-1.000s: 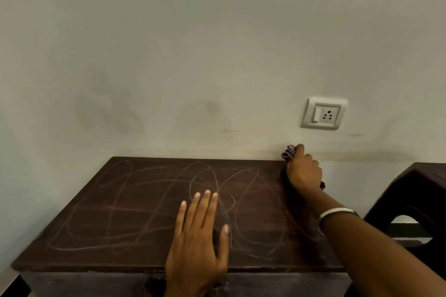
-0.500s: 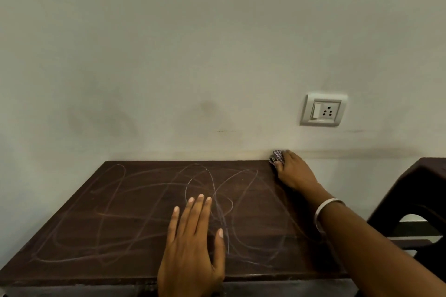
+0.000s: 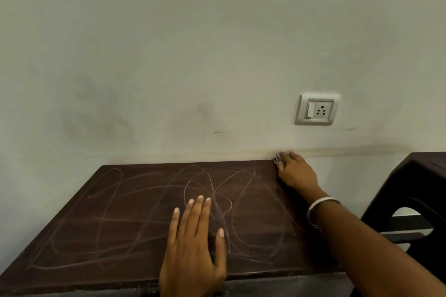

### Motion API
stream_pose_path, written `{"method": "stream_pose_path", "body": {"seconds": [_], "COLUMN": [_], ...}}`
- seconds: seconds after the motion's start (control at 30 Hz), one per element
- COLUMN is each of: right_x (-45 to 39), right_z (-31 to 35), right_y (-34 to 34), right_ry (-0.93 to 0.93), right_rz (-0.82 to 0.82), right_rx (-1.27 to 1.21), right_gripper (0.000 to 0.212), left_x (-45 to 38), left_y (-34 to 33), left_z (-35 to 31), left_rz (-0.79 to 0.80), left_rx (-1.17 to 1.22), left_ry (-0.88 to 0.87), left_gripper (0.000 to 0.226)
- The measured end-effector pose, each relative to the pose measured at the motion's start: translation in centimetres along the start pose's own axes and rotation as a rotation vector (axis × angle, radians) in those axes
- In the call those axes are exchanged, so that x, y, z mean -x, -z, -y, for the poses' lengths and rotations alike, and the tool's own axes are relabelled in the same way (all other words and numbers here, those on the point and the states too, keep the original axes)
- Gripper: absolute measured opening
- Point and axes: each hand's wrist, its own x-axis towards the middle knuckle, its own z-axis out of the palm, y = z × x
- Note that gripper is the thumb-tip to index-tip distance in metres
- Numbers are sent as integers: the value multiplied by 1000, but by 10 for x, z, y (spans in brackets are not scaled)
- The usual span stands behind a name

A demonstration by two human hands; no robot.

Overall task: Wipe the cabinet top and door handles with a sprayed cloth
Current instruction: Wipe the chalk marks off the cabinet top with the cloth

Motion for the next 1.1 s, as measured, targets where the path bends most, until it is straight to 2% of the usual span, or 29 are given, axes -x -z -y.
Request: {"method": "stream_pose_path", "body": {"seconds": [0.13,0.37,0.6,0.73,0.9,1.0,1.1], "right_x": [4,21,21,29,46,48,48], "right_z": [6,38,-6,8,37,29,5], "right_y": [0,-9,7,2,-7,-3,6], "right_ry": [-11,130,-32,-2,81,90,18], "right_rz": [-20,37,14,-36,17,50,-6], "right_rx": [38,22,8,82,60,20,36], "right_gripper": [50,51,52,51,52,53,52], "left_x": [1,3,2,3,4,5,5], "left_y": [-2,-1,-3,-4,-4,-2,-3], "left_z": [0,1,2,1,-1,-1,-1], "left_rz": [-12,-19,-25,-31,-8,-20,-21], "left_rx": [-14,-22,-6,-13,-18,-8,-10], "left_ry": [-10,-7,-12,-10,26,36,38], "left_gripper": [62,63,63,63,69,70,70]}}
